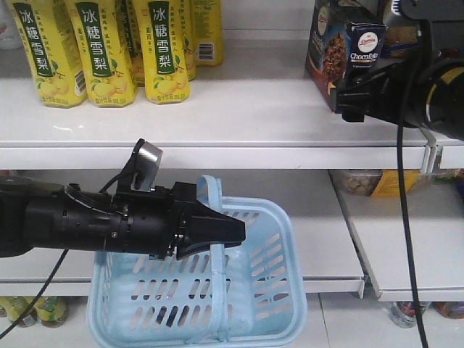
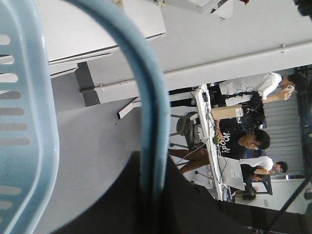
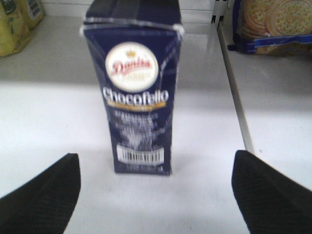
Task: Left arm holds basket, right arm returns cookies
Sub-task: 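Open the right gripper and withdraw it from the box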
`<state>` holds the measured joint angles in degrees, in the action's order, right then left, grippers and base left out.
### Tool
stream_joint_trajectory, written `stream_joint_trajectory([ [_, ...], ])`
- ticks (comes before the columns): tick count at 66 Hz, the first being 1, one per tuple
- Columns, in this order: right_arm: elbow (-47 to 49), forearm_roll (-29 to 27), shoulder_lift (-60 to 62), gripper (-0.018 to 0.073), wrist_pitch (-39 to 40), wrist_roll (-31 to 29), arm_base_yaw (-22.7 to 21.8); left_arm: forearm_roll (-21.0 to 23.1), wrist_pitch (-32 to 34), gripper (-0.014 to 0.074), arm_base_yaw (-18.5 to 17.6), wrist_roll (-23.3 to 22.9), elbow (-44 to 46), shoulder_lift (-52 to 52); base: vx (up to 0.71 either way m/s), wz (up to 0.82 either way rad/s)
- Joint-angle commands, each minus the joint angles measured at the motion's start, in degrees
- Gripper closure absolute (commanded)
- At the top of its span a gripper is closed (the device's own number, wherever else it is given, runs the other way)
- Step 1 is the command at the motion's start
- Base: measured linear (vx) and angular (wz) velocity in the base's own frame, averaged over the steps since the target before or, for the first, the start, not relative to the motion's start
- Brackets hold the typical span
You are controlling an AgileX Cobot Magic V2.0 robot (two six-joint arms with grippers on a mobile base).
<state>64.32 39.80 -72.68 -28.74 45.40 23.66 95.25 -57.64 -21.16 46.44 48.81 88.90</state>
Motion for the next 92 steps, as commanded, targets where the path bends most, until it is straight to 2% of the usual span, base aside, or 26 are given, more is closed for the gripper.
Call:
stream_joint_trajectory([
  [1,-1.7,1.5,5.2,-0.0031,4.4,-0.1,-0.1,6.7,-1.6,0.0599,0.1,0.3,1.6,-2.4,0.00,0.00],
  [18,-11.9,1.4,17.5,-0.0031,7.7,-0.3,-0.1,6.7,-1.6,0.0599,0.1,0.3,1.6,-2.4,0.00,0.00],
  [40,-31.5,2.2,40.8,-0.0031,9.6,-0.6,-0.2,6.7,-1.6,0.0599,0.1,0.3,1.6,-2.4,0.00,0.00],
  [61,-42.6,2.1,62.0,-0.0031,9.6,-1.4,-0.2,6.7,-1.6,0.0599,0.1,0.3,1.6,-2.4,0.00,0.00],
  [69,-47.2,2.1,65.9,-0.0031,9.6,-3.6,-0.2,6.7,-1.6,0.0599,0.1,0.3,1.6,-2.4,0.00,0.00],
  [77,-51.5,3.8,66.1,-0.0031,9.9,-3.6,-0.2,6.7,-1.6,0.0599,0.1,0.3,1.6,-2.4,0.00,0.00],
  [92,-54.5,3.5,66.0,-0.0031,10.1,-3.1,-0.2,6.7,-1.6,0.0599,0.1,0.3,1.6,-2.4,0.00,0.00],
])
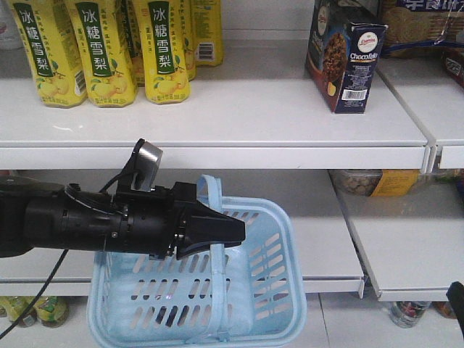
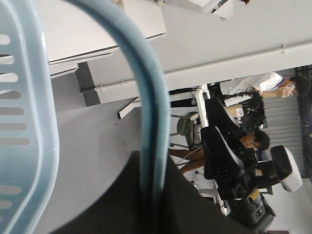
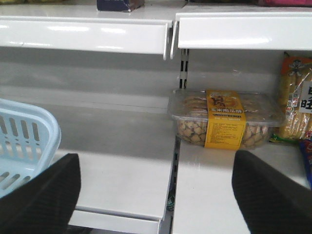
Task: Left arm holds basket, right arm returns cookies
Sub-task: 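Open the right gripper and withdraw it from the box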
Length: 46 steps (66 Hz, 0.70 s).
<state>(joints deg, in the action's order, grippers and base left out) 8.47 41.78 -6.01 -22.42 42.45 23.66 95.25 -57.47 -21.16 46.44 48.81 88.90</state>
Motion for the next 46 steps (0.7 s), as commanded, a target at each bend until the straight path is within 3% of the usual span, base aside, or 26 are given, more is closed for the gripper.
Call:
stream_joint_trajectory([
  [1,1.3,1.6,-0.6,-0.0031,3.8,0.0,-0.2,6.7,-1.7,0.0599,0.1,0.3,1.6,-2.4,0.00,0.00],
  [12,1.3,1.6,-0.6,-0.0025,3.8,0.0,-0.2,6.7,-1.7,0.0599,0.1,0.3,1.6,-2.4,0.00,0.00],
  [22,1.3,1.6,-0.6,0.0047,4.0,0.0,-0.2,6.7,-1.7,0.0599,0.1,0.3,1.6,-2.4,0.00,0.00],
  [46,1.3,1.6,-0.6,0.0519,4.0,-0.1,-0.2,6.7,-1.7,0.0599,0.1,0.3,1.6,-2.4,0.00,0.00],
])
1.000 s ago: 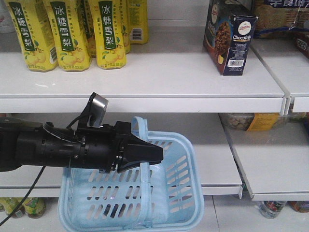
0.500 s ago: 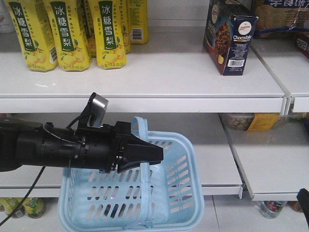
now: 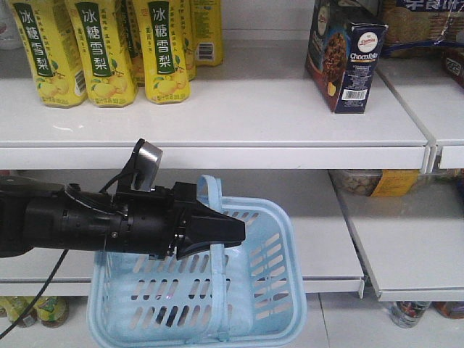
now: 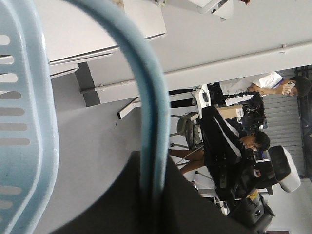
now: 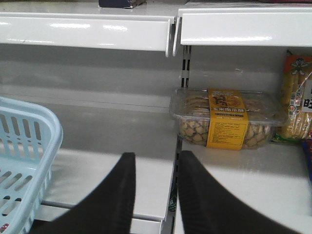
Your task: Left arm holds basket, right arm returns cookies
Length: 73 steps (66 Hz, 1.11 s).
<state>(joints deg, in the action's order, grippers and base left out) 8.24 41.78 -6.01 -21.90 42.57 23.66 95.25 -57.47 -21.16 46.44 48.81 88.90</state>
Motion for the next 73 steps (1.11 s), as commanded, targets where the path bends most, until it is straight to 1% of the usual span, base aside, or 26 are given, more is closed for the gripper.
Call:
stream_joint_trajectory([
  [1,1.6,1.6,-0.6,0.0536,3.4,-0.2,-0.2,6.7,-1.7,0.0599,0.1,0.3,1.6,-2.4,0.00,0.00],
  [4,1.6,1.5,-0.6,0.0575,3.4,-0.1,-0.2,6.7,-1.7,0.0599,0.1,0.3,1.6,-2.4,0.00,0.00],
  [53,1.6,1.5,-0.6,0.0565,3.0,-0.2,-0.2,6.6,-1.7,0.0599,0.1,0.3,1.3,-2.7,0.00,0.00],
  [59,1.6,1.5,-0.6,0.0565,3.0,-0.2,-0.2,6.7,-1.9,0.0599,-0.1,0.3,-1.1,-4.8,0.00,0.00],
  [63,1.6,1.5,-0.6,0.0565,3.0,-0.2,-0.2,6.7,-1.4,0.0599,-1.0,0.6,-4.4,-7.8,0.00,0.00],
  [69,1.6,1.5,-0.6,0.0565,3.0,-0.2,-0.2,6.7,0.9,0.0599,-2.5,1.2,-8.5,-12.2,0.00,0.00],
  [73,1.6,1.5,-0.6,0.0565,3.0,-0.2,-0.2,6.7,3.3,0.0599,-3.7,2.5,-11.4,-16.5,0.00,0.00],
])
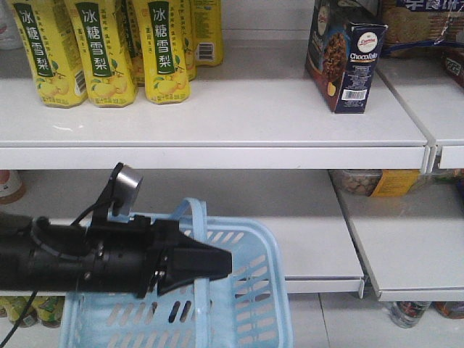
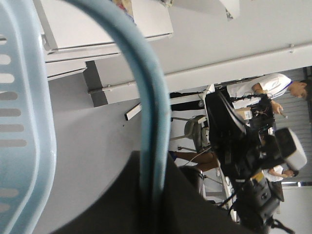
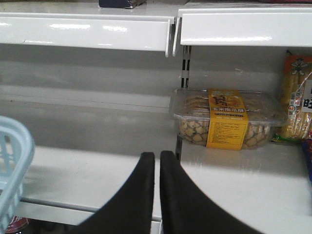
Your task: Left arm holds basket, right arm returns cookies
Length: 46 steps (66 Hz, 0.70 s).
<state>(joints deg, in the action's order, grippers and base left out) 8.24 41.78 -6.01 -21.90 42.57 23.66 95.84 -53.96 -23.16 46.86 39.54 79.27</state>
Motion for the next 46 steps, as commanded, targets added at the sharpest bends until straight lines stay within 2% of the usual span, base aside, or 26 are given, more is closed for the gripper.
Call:
stream_joint_trajectory([
  [1,1.6,1.5,-0.6,0.0565,3.0,-0.2,-0.2,6.0,0.4,0.0599,-2.0,2.4,-2.9,-7.8,0.00,0.00],
  [9,1.6,1.5,-0.6,0.0565,3.0,-0.2,-0.2,4.0,6.7,0.0599,-3.9,3.4,-7.9,-16.6,0.00,0.00],
  [20,1.6,1.5,-0.6,0.0565,3.0,-0.2,-0.2,1.9,18.3,0.0599,-4.1,3.4,-16.0,-29.1,0.00,0.00],
  [25,1.6,1.5,-0.6,0.0565,3.0,-0.2,-0.2,-1.2,25.0,0.0599,-4.1,3.2,-19.5,-35.1,0.00,0.00],
  [31,1.6,1.5,-0.6,0.0565,3.0,-0.2,-0.2,-11.2,32.6,0.0599,-4.1,0.9,-22.7,-42.9,0.00,0.00],
  [36,1.6,1.5,-0.6,0.0565,3.0,-0.2,-0.2,-21.3,37.0,0.0599,-4.1,-6.3,-24.5,-48.2,0.00,0.00],
  [41,1.6,1.5,-0.6,0.0565,3.0,-0.2,-0.2,-36.0,41.3,0.0599,-4.1,-18.0,-26.1,-53.3,0.00,0.00],
  [45,1.6,1.5,-0.6,0.0565,3.0,-0.2,-0.2,-46.9,44.2,0.0599,-4.1,-29.0,-27.7,-56.1,0.00,0.00],
  [46,1.6,1.5,-0.6,0.0565,3.0,-0.2,-0.2,-51.2,44.8,0.0599,-4.1,-32.7,-28.1,-57.0,0.00,0.00],
])
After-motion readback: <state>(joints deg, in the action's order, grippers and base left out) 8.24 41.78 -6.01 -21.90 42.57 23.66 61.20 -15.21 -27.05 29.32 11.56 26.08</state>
